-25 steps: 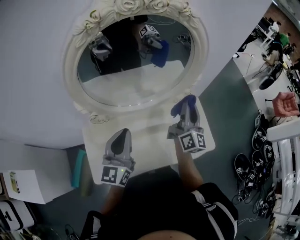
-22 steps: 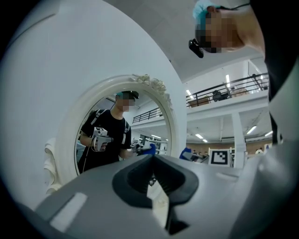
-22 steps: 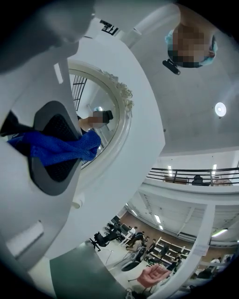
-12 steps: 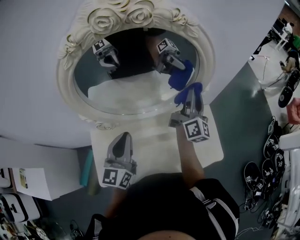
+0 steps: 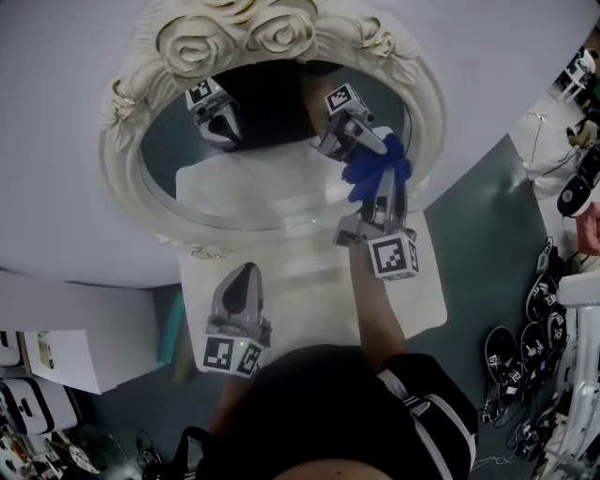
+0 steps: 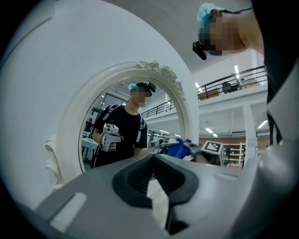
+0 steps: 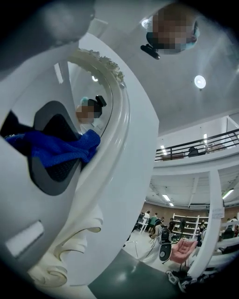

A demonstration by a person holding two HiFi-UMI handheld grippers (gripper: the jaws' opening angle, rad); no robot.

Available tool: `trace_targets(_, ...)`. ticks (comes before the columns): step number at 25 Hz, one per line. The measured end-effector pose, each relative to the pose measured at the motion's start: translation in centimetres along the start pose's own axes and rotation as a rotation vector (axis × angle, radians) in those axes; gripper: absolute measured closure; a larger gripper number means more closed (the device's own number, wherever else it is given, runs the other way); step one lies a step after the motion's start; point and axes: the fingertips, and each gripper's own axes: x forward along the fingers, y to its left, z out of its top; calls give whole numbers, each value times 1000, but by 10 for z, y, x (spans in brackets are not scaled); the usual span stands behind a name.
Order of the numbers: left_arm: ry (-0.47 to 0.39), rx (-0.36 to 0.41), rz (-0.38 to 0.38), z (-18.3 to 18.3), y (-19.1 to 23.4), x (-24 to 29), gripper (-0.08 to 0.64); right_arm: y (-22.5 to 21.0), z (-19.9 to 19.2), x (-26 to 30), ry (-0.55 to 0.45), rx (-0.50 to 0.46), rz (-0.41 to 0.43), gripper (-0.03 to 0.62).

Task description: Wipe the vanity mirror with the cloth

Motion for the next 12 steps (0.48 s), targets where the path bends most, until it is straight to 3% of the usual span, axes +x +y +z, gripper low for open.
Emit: trace_targets(12,-16,-23,17,-2,11,-3,549,29,24,16,-82,-23,59,526)
